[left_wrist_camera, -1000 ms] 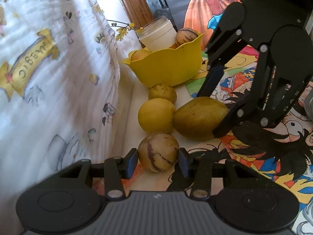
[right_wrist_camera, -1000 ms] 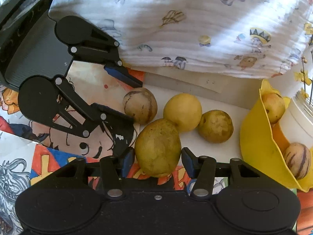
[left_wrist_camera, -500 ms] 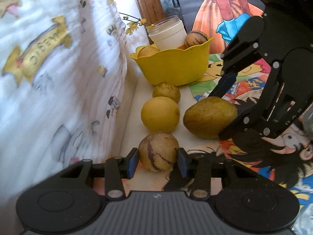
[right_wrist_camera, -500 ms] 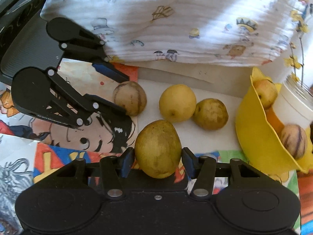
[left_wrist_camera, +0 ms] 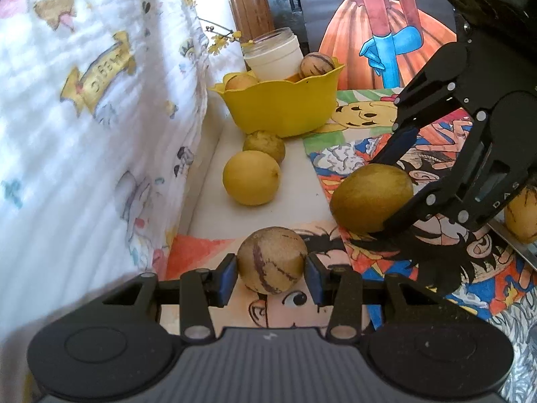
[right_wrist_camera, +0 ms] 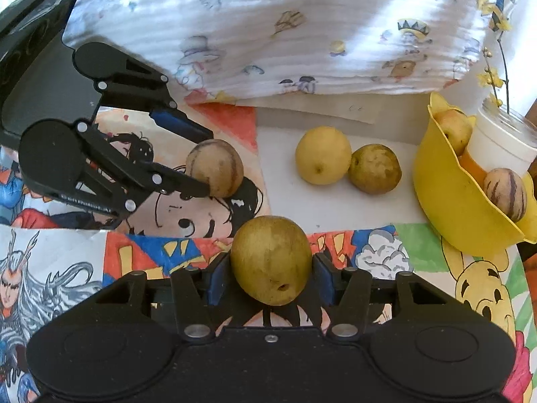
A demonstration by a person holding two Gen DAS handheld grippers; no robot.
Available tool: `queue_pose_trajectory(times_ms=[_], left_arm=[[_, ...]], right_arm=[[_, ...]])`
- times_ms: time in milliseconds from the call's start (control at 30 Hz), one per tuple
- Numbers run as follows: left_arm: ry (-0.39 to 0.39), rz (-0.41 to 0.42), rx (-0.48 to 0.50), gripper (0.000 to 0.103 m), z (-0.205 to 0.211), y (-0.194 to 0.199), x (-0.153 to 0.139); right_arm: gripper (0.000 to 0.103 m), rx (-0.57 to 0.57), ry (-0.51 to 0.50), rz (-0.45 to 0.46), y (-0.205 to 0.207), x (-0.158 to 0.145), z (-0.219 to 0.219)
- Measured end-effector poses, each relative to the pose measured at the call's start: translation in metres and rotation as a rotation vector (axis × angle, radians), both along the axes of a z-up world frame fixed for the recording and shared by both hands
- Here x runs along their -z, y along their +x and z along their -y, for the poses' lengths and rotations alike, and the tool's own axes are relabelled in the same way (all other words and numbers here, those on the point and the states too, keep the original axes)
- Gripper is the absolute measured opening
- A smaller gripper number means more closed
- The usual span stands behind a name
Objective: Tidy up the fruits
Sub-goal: 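Grasp a striped pepino with the left tool while the right tool grasps a mango, then carry the pepino and mango onto the metal tray and open both tools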
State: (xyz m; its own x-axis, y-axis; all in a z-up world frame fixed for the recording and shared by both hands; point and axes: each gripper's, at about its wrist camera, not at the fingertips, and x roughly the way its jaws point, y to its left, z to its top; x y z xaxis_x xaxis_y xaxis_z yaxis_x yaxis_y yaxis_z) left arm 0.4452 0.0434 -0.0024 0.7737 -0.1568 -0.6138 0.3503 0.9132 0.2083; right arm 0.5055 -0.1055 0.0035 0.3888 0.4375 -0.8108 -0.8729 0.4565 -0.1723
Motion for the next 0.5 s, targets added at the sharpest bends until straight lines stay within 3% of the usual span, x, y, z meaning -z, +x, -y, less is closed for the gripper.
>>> queue_pose_trajectory(times_ms=[500], left_arm=[[-0.023,0.040,0.008,0.048,0.009,0.020,0.000]], right_arm=[[0.056,0.034,-0.006,-0.005,0.005,0.011,-0.001]])
